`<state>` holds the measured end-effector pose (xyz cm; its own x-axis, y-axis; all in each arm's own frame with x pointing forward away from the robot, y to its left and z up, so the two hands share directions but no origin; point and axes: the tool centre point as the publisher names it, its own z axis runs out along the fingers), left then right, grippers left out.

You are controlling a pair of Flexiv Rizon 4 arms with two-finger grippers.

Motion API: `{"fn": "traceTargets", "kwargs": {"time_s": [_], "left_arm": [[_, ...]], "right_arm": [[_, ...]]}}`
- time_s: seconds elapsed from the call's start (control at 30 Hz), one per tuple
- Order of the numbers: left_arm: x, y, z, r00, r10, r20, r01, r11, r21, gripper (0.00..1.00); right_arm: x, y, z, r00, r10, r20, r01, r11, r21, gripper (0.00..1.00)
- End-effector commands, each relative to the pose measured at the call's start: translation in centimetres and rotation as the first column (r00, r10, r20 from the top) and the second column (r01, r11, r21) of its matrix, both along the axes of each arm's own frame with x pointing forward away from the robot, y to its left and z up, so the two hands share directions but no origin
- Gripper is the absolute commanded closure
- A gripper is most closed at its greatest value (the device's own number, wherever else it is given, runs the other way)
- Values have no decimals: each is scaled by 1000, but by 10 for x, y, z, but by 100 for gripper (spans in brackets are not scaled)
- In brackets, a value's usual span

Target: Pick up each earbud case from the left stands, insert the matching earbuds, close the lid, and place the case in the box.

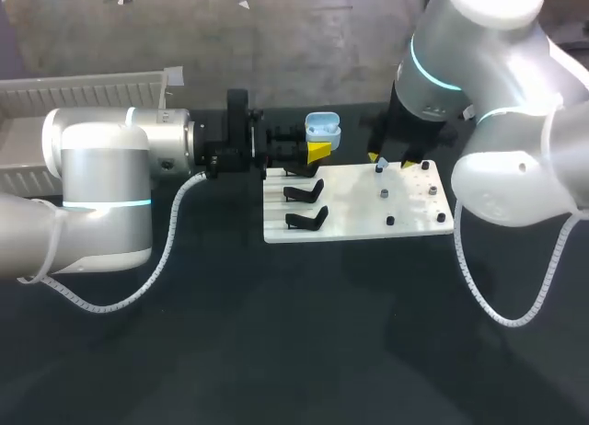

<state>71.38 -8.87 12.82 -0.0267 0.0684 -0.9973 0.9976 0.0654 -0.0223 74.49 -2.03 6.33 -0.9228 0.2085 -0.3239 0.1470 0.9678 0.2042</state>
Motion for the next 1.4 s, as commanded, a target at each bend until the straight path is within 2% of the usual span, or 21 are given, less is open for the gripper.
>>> {"fn": "traceTargets", "kwargs": {"time_s": [0.03, 0.6, 1.1, 1.4], "left_arm": [[-2, 0, -1, 1000, 7, 6, -7, 1000, -5, 100], [-2, 0, -1, 1000, 7, 6, -7, 1000, -5, 100], [-2, 0, -1, 1000, 7, 6, -7, 1000, -5, 100], [-2, 0, -1, 1000, 7, 6, -7, 1000, -5, 100]], "right_arm": [[8, 2, -9, 1000, 1, -10, -1, 1000, 4, 51], [17, 5, -29, 999, -33, -33, 34, 998, 51, 53], [23, 3, -32, 998, -57, -40, 60, 995, 75, 56], [29, 5, -34, 997, -59, -43, 62, 995, 73, 62]]}}
